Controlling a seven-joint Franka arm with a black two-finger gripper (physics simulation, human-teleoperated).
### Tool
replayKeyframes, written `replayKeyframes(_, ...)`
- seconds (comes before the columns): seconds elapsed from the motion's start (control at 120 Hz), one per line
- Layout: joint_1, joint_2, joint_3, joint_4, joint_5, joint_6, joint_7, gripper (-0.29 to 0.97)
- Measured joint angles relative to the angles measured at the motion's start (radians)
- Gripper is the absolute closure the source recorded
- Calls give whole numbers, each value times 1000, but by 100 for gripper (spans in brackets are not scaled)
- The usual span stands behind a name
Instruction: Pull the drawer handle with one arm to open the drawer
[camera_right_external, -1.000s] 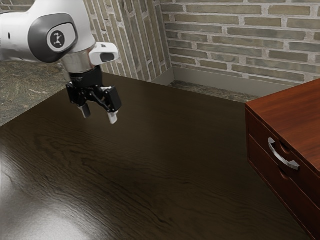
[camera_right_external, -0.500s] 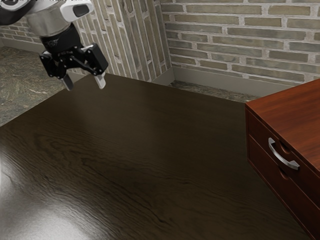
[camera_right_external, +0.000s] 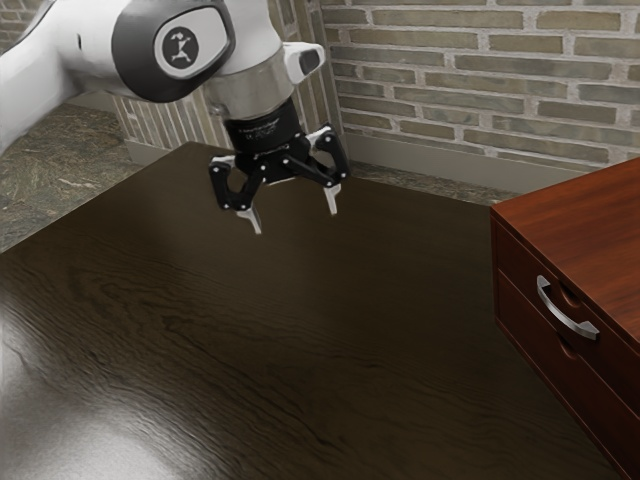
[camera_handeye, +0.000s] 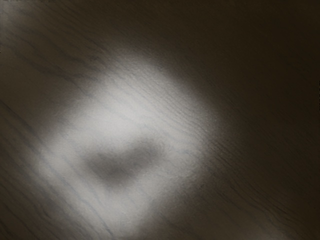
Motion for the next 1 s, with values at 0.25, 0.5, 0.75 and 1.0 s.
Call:
replayKeyframes(0.25, -98, 48, -9, 0, -6, 81, -139, 0)
replayKeyframes(0.5, -127, 118, -25, -7, -63, 199, -227, 0)
replayKeyframes(0.75, -222, -1, -18, -242, -125, 387, -317, 0)
replayKeyframes(1.0, -254, -14, -18, -343, -137, 608, -381, 0)
